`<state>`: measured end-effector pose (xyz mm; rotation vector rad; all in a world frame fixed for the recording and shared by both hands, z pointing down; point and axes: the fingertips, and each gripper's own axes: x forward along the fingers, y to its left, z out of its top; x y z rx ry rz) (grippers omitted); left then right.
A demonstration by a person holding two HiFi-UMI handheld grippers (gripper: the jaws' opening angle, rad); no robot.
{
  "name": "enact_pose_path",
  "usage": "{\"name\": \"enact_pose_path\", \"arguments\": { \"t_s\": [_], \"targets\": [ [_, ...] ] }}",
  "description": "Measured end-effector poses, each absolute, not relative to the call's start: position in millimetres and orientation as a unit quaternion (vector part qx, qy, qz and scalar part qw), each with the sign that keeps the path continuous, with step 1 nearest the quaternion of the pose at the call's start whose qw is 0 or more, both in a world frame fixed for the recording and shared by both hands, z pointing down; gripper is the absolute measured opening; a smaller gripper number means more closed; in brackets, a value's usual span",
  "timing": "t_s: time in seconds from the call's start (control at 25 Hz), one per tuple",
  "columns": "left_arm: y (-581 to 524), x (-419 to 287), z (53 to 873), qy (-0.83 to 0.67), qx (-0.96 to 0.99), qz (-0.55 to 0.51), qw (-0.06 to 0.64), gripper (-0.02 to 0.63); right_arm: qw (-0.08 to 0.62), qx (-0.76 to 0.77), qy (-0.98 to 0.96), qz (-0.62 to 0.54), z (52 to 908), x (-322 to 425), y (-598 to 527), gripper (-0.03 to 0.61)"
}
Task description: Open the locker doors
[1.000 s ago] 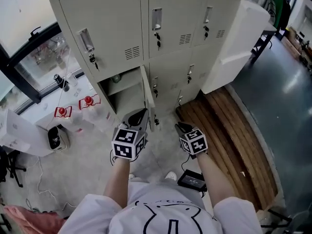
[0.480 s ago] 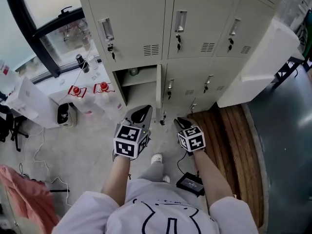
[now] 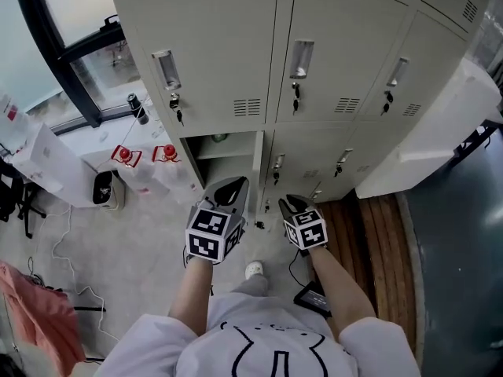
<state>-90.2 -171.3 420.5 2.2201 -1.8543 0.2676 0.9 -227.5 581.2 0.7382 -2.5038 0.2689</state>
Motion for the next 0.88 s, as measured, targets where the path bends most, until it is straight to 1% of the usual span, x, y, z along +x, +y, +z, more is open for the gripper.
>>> {"name": "enact_pose_path", "arguments": {
  "t_s": [0.24,0.32,0.68,0.88],
  "targets": [
    [-214.9,-107.2,425.8,-0.638,0.754,0.093,0.129,0.021,0.276,0.263,-0.918,0.106,597.6,-28.7,-279.4,0.109],
    [-226.3,-110.4,430.4,-0.634,0.756,0.098,0.13,0.021,0.277,0.26,-0.919,0.108,605.4,-38.8,-294.6,0.117],
    [-252.3,-121.7,437.4,-0.646,0.744,0.125,0.117,0.021,0.282,0.273,-0.909,0.143,642.4,-68.1,-355.7,0.118],
    [-261.3,-127.0,437.2,-0.666,0.727,0.125,0.113,0.021,0.294,0.26,-0.911,0.126,658.6,-82.3,-375.2,0.118]
  ]
}}
